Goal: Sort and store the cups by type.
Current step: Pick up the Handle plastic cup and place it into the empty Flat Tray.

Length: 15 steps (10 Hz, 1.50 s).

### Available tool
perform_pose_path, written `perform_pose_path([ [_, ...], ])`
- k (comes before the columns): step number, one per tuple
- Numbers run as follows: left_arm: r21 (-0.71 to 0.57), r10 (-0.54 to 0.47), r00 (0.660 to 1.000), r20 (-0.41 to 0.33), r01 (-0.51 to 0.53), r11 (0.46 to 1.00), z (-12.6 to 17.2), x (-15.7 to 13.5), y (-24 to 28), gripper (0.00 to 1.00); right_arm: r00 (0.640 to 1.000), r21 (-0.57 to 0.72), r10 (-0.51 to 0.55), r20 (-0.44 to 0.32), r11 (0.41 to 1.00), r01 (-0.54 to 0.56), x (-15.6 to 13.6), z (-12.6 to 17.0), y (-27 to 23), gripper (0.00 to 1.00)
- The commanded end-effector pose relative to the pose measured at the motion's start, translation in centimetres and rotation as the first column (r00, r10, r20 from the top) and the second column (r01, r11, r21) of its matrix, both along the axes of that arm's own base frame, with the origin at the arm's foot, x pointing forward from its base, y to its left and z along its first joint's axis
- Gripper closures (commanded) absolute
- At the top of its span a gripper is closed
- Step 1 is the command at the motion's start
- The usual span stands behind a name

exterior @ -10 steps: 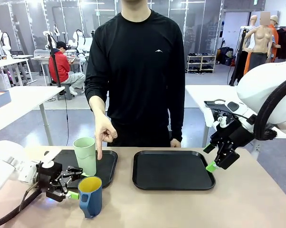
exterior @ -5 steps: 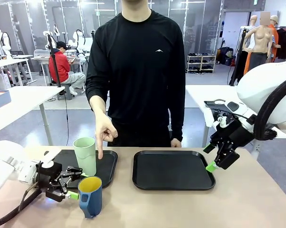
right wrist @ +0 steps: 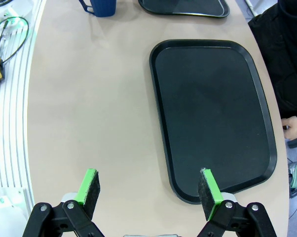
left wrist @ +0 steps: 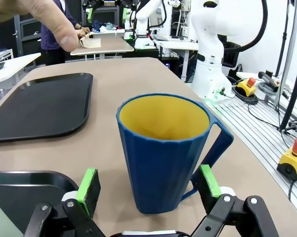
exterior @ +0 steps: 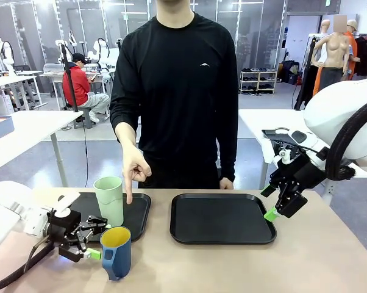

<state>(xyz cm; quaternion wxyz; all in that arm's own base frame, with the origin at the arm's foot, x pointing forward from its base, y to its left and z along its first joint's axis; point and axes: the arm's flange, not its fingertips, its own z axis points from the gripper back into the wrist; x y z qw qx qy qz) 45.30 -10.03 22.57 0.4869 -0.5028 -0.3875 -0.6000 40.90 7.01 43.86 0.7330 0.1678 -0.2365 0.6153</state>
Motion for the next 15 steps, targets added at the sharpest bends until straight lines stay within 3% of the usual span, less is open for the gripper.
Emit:
perform_pose_path([
  [1, -0.026, -0.022, 1.000, 0.008, 0.022, 0.999, -0.6, 0.6, -0.7, 0.00, 1.000, -0.009, -0.005, 0.000, 1.000, 0.005, -0.3, 0.1, 0.0, 0.00],
  [9, -0.061, -0.046, 0.999, 0.012, 0.047, 0.997, -1.4, 0.0, -3.1, 0.00, 1.000, -0.009, -0.005, 0.000, 1.000, 0.005, -0.3, 0.1, 0.0, 0.00],
  [15, -0.090, -0.124, 0.992, -0.009, 0.123, 0.988, -2.3, -0.7, -4.8, 0.00, 1.000, -0.009, -0.005, 0.000, 1.000, 0.005, -0.3, 0.1, 0.0, 0.00],
])
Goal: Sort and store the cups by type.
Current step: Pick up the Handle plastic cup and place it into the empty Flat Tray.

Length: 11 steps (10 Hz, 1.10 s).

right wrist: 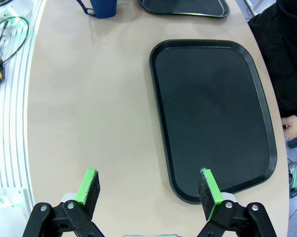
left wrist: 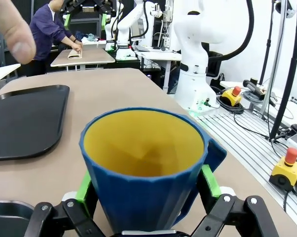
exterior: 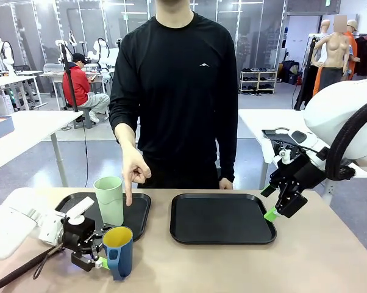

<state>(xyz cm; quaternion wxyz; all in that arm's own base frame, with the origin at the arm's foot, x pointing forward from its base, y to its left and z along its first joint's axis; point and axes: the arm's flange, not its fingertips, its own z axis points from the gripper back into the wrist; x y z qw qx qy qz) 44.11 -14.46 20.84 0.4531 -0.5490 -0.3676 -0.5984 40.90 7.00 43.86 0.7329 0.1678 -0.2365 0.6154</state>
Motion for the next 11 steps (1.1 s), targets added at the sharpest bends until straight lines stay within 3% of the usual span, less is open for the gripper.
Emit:
perform_pose_path([
  [1, -0.034, -0.028, 0.999, 0.033, 0.029, 0.999, -0.63, 0.52, -0.43, 0.00, 1.000, -0.009, -0.005, 0.000, 1.000, 0.005, -0.27, 0.08, -0.01, 0.00],
  [5, -0.064, -0.030, 0.999, 0.033, 0.032, 0.997, -1.01, 0.41, -0.47, 0.00, 1.000, -0.009, -0.005, 0.000, 1.000, 0.005, -0.27, 0.08, -0.01, 0.00],
  [6, -0.074, -0.039, 0.999, 0.032, 0.042, 0.996, -1.14, 0.35, -0.44, 0.19, 1.000, -0.009, -0.005, 0.000, 1.000, 0.005, -0.27, 0.08, -0.01, 0.00],
  [7, -0.073, -0.054, 0.998, 0.019, 0.056, 0.996, -1.22, 0.38, -0.68, 0.20, 1.000, -0.009, -0.005, 0.000, 1.000, 0.005, -0.27, 0.08, -0.01, 0.00],
  [8, -0.069, -0.056, 0.998, 0.011, 0.056, 0.996, -1.37, 0.35, -0.75, 0.39, 1.000, -0.009, -0.005, 0.000, 1.000, 0.005, -0.27, 0.08, -0.01, 0.00],
  [9, -0.066, -0.064, 0.998, 0.003, 0.064, 0.996, -1.51, 0.27, -0.76, 0.24, 1.000, -0.009, -0.005, 0.000, 1.000, 0.005, -0.27, 0.08, -0.01, 0.00],
  [10, -0.067, -0.065, 0.998, -0.005, 0.065, 0.996, -1.57, 0.27, -0.75, 0.59, 1.000, -0.009, -0.005, 0.000, 1.000, 0.005, -0.27, 0.08, -0.01, 0.00],
  [11, -0.063, -0.061, 0.998, -0.004, 0.061, 0.996, -1.47, 0.31, -1.07, 0.43, 1.000, -0.009, -0.005, 0.000, 1.000, 0.005, -0.27, 0.08, -0.01, 0.00],
])
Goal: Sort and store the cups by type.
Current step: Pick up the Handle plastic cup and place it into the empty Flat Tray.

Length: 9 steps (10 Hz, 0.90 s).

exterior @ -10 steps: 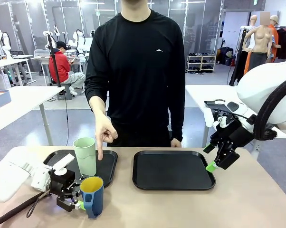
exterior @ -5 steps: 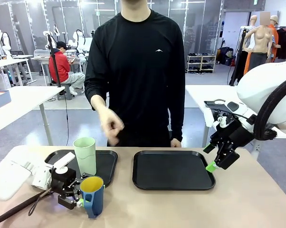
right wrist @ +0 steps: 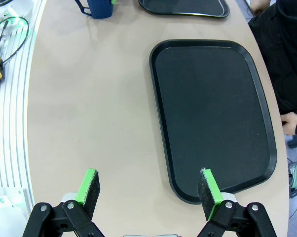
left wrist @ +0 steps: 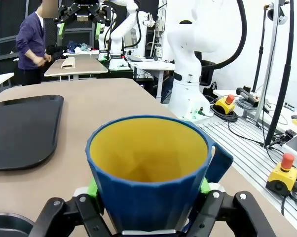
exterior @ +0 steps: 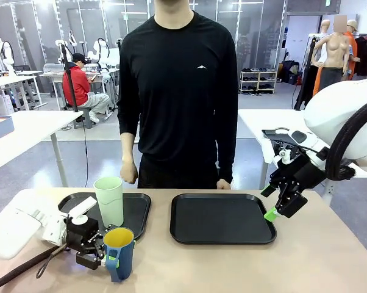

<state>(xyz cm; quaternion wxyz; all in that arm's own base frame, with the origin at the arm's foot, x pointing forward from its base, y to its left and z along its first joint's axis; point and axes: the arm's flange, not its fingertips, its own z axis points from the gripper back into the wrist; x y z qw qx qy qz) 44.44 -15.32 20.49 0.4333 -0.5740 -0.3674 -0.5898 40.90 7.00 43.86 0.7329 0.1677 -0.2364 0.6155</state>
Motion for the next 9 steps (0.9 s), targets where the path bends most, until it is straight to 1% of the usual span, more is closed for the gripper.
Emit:
perform_pose_path([
  [1, -0.006, -0.018, 1.000, 0.023, 0.018, 1.000, -1.0, -0.2, -0.2, 0.79, 1.000, -0.009, -0.005, 0.000, 1.000, 0.005, -0.3, 0.1, 0.0, 0.00],
  [2, 0.015, -0.003, 0.999, 0.036, 0.003, 1.000, -0.7, -0.7, -0.7, 0.63, 1.000, -0.009, -0.005, 0.000, 1.000, 0.005, -0.3, 0.1, 0.0, 0.00],
  [3, 0.026, -0.003, 0.999, 0.042, 0.002, 1.000, -0.2, -1.1, -1.6, 0.81, 1.000, -0.009, -0.005, 0.000, 1.000, 0.005, -0.3, 0.1, 0.0, 0.00],
  [4, 0.032, 0.026, 0.999, 0.035, -0.028, 0.999, 0.3, -1.4, -2.7, 0.81, 1.000, -0.009, -0.005, 0.000, 1.000, 0.005, -0.3, 0.1, 0.0, 0.00],
  [5, 0.028, 0.078, 0.997, 0.005, -0.079, 0.997, 0.7, -1.6, -3.7, 0.81, 1.000, -0.009, -0.005, 0.000, 1.000, 0.005, -0.3, 0.1, 0.0, 0.00],
  [7, -0.002, 0.169, 0.986, -0.008, -0.169, 0.986, 1.1, -1.4, -4.8, 0.81, 1.000, -0.009, -0.005, 0.000, 1.000, 0.005, -0.3, 0.1, 0.0, 0.00],
  [8, -0.021, 0.193, 0.981, -0.021, -0.193, 0.981, 1.4, -1.1, -5.1, 0.81, 1.000, -0.009, -0.005, 0.000, 1.000, 0.005, -0.3, 0.1, 0.0, 0.00],
  [9, 0.003, 0.097, 0.995, -0.007, -0.097, 0.995, 0.4, -1.0, -4.1, 0.81, 1.000, -0.009, -0.005, 0.000, 1.000, 0.005, -0.3, 0.1, 0.0, 0.00],
])
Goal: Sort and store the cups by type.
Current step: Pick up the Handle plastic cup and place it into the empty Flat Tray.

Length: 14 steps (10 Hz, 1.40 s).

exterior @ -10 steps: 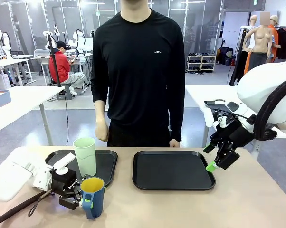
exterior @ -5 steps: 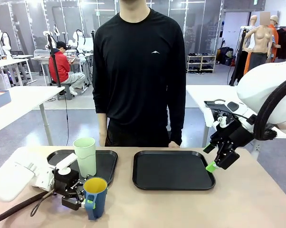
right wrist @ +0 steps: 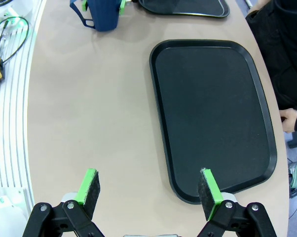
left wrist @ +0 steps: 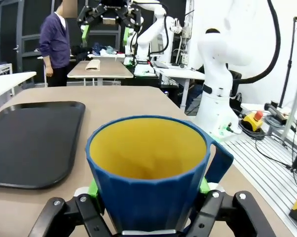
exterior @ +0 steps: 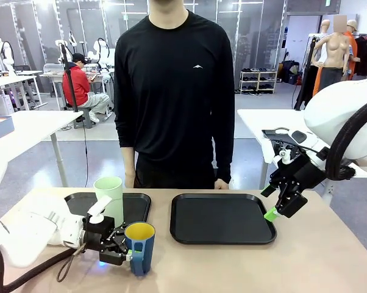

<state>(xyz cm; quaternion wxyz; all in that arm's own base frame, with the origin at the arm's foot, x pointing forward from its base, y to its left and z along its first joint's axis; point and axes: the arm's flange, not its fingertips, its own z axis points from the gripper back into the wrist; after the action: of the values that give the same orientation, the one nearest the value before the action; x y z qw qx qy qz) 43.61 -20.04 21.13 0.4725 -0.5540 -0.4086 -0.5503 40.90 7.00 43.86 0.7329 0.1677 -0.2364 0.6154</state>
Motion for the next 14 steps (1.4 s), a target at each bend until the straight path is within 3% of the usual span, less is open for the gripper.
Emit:
perform_pose_path([
  [1, 0.018, -0.045, 0.999, 0.006, 0.045, 0.999, -0.2, -0.1, 0.6, 0.81, 1.000, -0.009, -0.005, 0.000, 1.000, 0.005, -0.3, 0.1, 0.0, 0.00],
  [6, 0.018, -0.045, 0.999, 0.006, 0.045, 0.999, -0.2, -0.1, 0.6, 0.81, 1.000, -0.009, -0.005, 0.000, 1.000, 0.005, -0.3, 0.1, 0.0, 0.00],
  [7, 0.019, -0.031, 1.000, 0.003, 0.031, 0.999, -0.3, -0.3, 0.4, 0.23, 1.000, -0.009, -0.005, 0.000, 1.000, 0.005, -0.3, 0.1, 0.0, 0.00],
  [9, -0.039, 0.074, 0.997, 0.028, -0.073, 0.997, -0.8, -0.8, -1.5, 0.23, 1.000, -0.009, -0.005, 0.000, 1.000, 0.005, -0.3, 0.1, 0.0, 0.00],
  [14, -0.072, 0.187, 0.980, 0.061, -0.183, 0.980, -1.2, -2.9, -7.5, 0.23, 1.000, -0.009, -0.005, 0.000, 1.000, 0.005, -0.3, 0.1, 0.0, 0.00],
])
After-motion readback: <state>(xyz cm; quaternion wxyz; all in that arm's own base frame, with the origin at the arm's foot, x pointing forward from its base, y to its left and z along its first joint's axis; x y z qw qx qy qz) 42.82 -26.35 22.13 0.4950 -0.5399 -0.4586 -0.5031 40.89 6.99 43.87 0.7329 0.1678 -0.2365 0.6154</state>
